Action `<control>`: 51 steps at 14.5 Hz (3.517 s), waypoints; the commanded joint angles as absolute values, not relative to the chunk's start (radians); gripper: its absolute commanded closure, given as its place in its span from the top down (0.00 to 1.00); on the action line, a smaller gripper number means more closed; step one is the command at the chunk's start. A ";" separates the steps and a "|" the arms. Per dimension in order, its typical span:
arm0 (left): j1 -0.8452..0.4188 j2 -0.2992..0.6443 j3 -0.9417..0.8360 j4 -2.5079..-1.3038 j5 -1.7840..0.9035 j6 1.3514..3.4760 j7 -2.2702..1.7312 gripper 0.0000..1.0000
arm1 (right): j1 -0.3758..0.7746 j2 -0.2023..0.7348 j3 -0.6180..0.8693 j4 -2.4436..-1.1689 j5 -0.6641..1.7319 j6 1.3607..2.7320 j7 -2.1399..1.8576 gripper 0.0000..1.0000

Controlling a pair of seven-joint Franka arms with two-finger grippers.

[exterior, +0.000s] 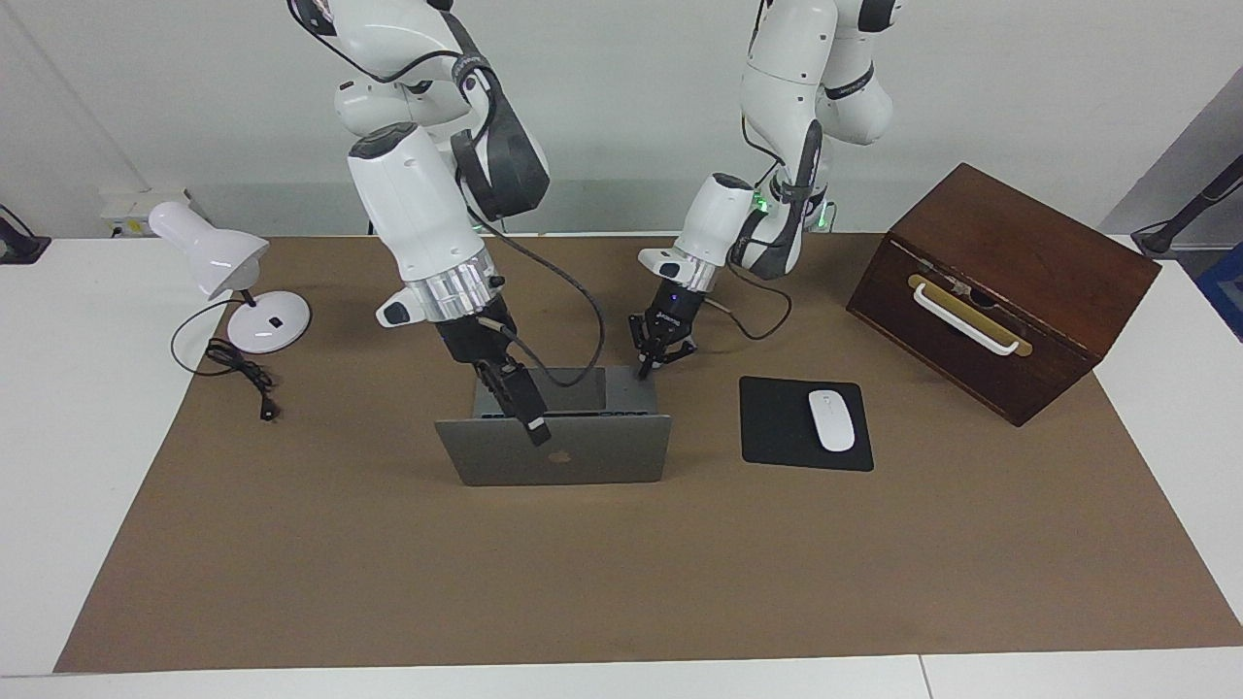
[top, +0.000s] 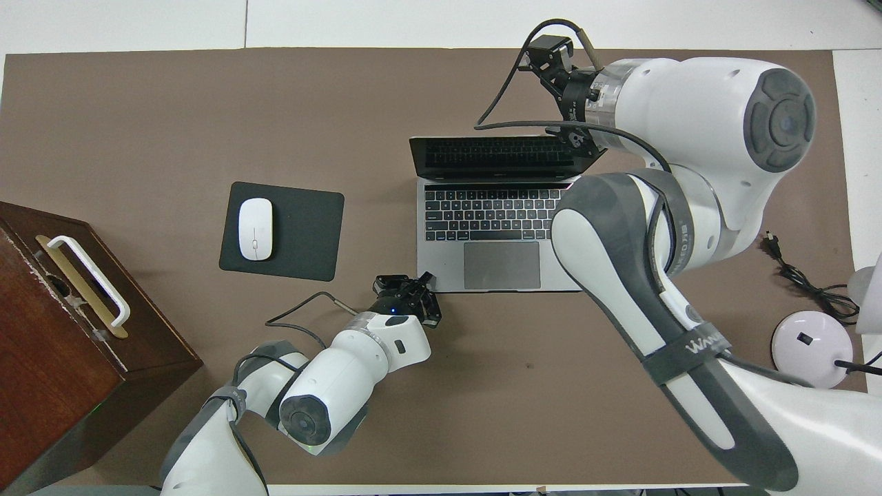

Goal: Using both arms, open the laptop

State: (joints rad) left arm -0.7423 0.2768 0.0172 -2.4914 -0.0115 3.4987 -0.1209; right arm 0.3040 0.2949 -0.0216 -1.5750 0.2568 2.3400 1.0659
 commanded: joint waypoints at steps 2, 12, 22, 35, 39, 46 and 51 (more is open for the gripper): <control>-0.723 0.321 0.014 -2.451 0.003 3.502 -0.181 0.00 | 0.250 0.308 -0.012 -1.484 0.270 2.183 0.939 1.00; -0.718 0.206 0.011 -2.450 0.003 3.412 -0.305 0.00 | 0.140 0.169 -0.023 -1.437 0.117 1.709 0.412 1.00; -0.698 0.035 0.014 -2.157 -0.037 2.647 -0.314 0.00 | 0.025 0.107 -0.023 -1.502 -0.086 1.669 -0.220 1.00; -0.465 -0.024 0.029 -1.813 -0.037 1.947 -0.168 0.00 | -0.069 0.014 -0.021 -1.669 0.014 1.709 0.037 1.00; -0.359 -0.054 0.031 -1.764 -0.037 1.807 -0.013 0.00 | -0.071 -0.052 -0.021 -1.732 0.014 1.703 0.046 1.00; -0.195 -0.100 0.031 -1.753 -0.035 1.746 0.035 1.00 | -0.071 -0.094 -0.021 -1.792 0.035 1.717 0.069 1.00; -0.059 -0.120 0.031 -1.755 -0.037 1.710 0.026 1.00 | -0.057 -0.095 -0.011 -1.792 0.049 1.720 0.090 1.00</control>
State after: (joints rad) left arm -0.1145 -0.1041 0.0409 -1.7596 -0.0258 1.7463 0.0224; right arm -0.0557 -0.0672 -0.0183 -1.7569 0.0329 1.6953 0.0733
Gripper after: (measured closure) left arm 0.031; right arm 0.000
